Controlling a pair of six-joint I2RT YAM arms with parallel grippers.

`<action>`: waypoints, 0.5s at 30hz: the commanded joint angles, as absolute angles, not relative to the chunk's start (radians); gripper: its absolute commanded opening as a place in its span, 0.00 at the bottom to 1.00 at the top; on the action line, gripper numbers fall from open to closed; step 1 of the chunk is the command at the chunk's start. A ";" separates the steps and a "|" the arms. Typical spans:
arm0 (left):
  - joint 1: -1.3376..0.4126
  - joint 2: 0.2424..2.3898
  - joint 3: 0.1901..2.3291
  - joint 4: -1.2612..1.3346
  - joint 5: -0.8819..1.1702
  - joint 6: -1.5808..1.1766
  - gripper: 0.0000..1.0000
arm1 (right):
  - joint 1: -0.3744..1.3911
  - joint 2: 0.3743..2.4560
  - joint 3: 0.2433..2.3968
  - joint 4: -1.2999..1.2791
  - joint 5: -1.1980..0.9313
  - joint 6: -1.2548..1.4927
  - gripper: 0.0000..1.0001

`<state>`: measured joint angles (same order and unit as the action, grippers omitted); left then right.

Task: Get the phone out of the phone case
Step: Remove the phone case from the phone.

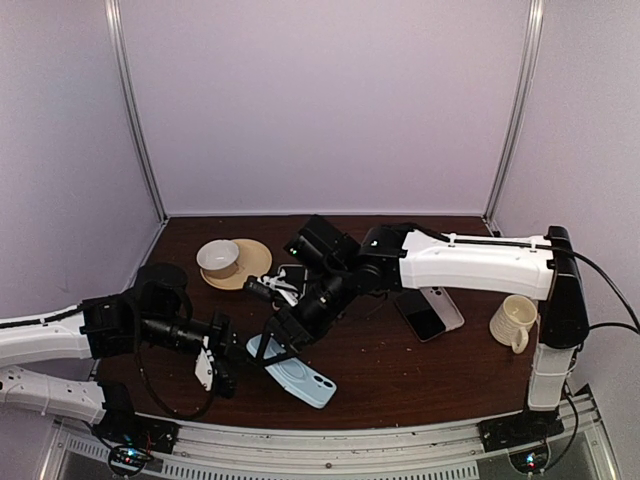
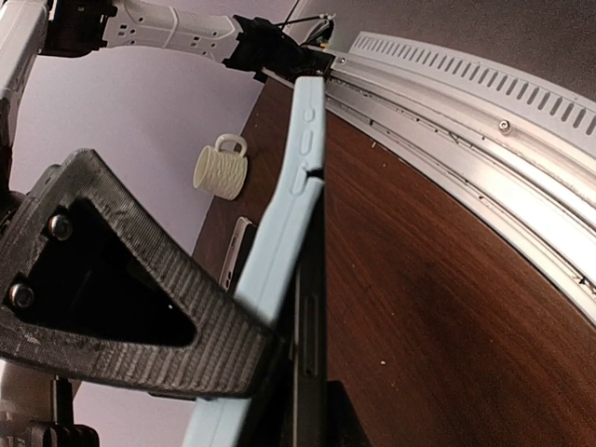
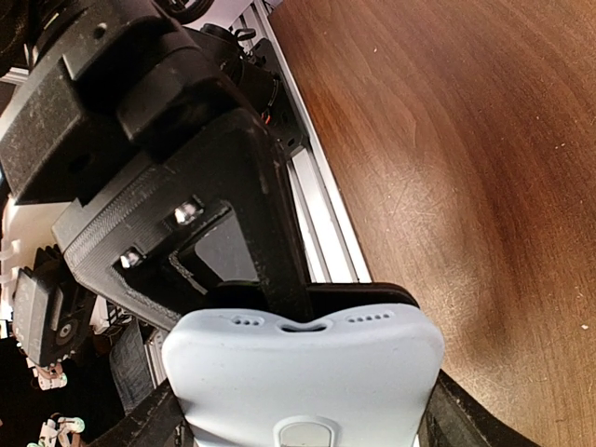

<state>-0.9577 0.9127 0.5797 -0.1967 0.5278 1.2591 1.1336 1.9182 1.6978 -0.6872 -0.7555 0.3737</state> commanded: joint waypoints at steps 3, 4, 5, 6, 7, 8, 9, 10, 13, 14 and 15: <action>-0.965 0.896 0.587 -0.115 0.560 1.261 0.00 | 1.122 1.905 1.712 -0.657 -0.770 0.371 0.67; -0.964 0.895 0.588 -0.115 0.560 1.261 0.00 | 1.119 1.899 1.710 -0.658 -0.765 0.371 0.67; -0.965 0.894 0.588 -0.114 0.559 1.260 0.00 | 1.114 1.894 1.707 -0.658 -0.762 0.371 0.67; -0.966 0.894 0.588 -0.115 0.559 1.259 0.00 | 1.109 1.888 1.703 -0.660 -0.759 0.370 0.68; -0.965 0.894 0.588 -0.116 0.557 1.259 0.00 | 1.105 1.882 1.698 -0.662 -0.753 0.370 0.68; -0.965 0.894 0.588 -0.117 0.556 1.259 0.00 | 1.102 1.878 1.695 -0.664 -0.749 0.370 0.68; -0.966 0.895 0.588 -0.117 0.556 1.259 0.00 | 1.098 1.874 1.691 -0.670 -0.745 0.368 0.68; -0.966 0.894 0.589 -0.119 0.554 1.259 0.00 | 1.095 1.871 1.689 -0.674 -0.743 0.367 0.68; -0.965 0.896 0.589 -0.120 0.548 1.259 0.00 | 1.088 1.857 1.677 -0.681 -0.736 0.363 0.68; -0.965 0.896 0.589 -0.121 0.546 1.259 0.00 | 1.087 1.853 1.672 -0.682 -0.733 0.361 0.68; -0.964 0.896 0.589 -0.123 0.542 1.261 0.00 | 1.084 1.847 1.667 -0.685 -0.730 0.360 0.68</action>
